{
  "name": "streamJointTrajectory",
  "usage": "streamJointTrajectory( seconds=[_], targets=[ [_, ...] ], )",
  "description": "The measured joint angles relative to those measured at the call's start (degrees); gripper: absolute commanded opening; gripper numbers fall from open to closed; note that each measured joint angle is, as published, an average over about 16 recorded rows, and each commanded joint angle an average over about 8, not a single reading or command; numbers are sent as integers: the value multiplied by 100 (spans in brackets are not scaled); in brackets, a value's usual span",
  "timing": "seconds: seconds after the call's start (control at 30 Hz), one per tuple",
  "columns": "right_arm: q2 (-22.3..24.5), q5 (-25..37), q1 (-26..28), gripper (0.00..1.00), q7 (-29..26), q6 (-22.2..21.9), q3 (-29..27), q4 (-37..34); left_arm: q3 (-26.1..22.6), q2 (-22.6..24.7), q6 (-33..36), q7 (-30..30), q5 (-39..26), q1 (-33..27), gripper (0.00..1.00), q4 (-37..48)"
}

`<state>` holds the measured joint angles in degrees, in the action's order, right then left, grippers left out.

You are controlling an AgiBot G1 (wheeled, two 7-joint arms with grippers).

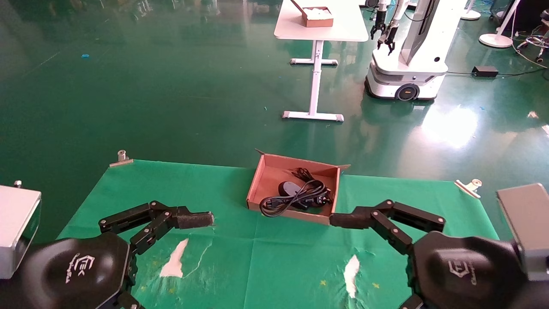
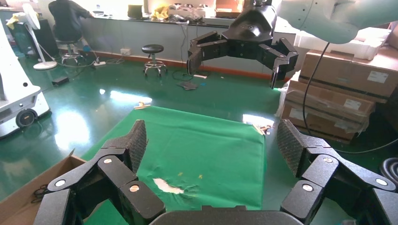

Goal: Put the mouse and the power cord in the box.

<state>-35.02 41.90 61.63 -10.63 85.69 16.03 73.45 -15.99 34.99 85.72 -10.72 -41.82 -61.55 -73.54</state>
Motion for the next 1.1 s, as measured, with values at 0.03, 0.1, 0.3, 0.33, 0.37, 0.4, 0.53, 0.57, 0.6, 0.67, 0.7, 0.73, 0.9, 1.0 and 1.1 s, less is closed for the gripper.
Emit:
streamJointTrajectory(
  seconds=[0.03,0.1,0.3,0.33,0.37,0.4,0.53,0.57,0.6,0.67,0.7,0.73,0.9,1.0,1.1],
  targets=[
    [0,0,0,100,0,0,0,-1,0,0,0,0,0,0,100,0],
    [0,1,1,100,1,0,1,-2,-1,1,-1,0,-1,-1,100,1],
    [0,4,3,100,3,0,2,-4,-3,2,-3,0,-2,-2,100,1],
    [0,4,3,100,4,0,2,-5,-4,2,-3,0,-2,-2,100,1],
    [0,4,3,100,4,0,2,-5,-4,2,-3,0,-2,-2,100,1],
    [0,5,4,100,4,0,2,-5,-4,3,-3,0,-2,-2,100,1],
    [0,6,5,100,5,0,2,-7,-5,3,-3,0,-3,-2,100,1],
    [0,6,5,100,6,0,2,-7,-5,3,-3,0,-3,-2,100,1],
    [0,6,6,100,6,0,2,-7,-5,3,-3,0,-3,-3,100,1],
    [0,7,6,100,6,0,2,-8,-5,3,-3,0,-3,-3,100,1],
    [0,7,7,100,6,0,2,-8,-5,3,-3,0,-3,-3,100,1],
    [0,7,7,100,6,0,2,-8,-5,3,-3,0,-3,-3,100,1],
    [0,7,8,100,6,0,2,-9,-5,3,-3,0,-3,-3,100,1],
    [0,7,8,100,6,0,2,-9,-5,3,-3,0,-3,-3,100,1],
    [0,7,9,100,6,0,2,-9,-5,3,-3,0,-3,-3,100,1]
  ],
)
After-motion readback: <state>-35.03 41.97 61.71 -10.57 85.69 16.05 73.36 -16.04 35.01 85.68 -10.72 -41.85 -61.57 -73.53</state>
